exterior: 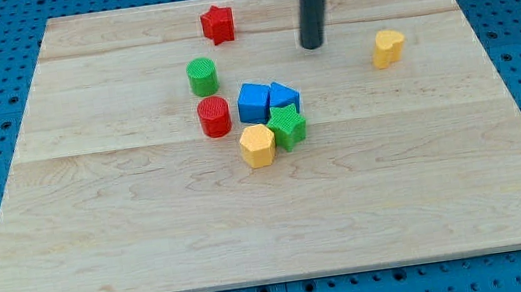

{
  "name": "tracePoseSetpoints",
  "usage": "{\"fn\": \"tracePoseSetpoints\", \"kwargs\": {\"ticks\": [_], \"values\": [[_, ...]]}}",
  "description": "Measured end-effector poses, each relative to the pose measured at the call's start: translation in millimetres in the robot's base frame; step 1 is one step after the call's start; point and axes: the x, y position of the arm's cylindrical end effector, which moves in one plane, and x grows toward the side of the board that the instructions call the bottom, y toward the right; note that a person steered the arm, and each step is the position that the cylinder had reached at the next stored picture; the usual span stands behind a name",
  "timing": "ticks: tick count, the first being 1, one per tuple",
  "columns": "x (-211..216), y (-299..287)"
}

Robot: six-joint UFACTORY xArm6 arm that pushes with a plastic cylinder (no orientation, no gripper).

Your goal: Push the red circle into the group of blocks to the center of the board

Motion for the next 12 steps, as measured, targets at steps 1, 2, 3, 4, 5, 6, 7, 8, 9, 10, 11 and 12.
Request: {"fn": "tracePoseSetpoints", "kwargs": {"ticks": [1, 2, 3, 4, 5, 6, 7, 8, 9, 10, 11, 12], "values": [[24, -34], [55, -27], [57, -54], [72, -63], [85, -74], [85, -75], [86, -76], [94, -88], [93, -102], [69, -116], [86, -134], [121, -134]]}}
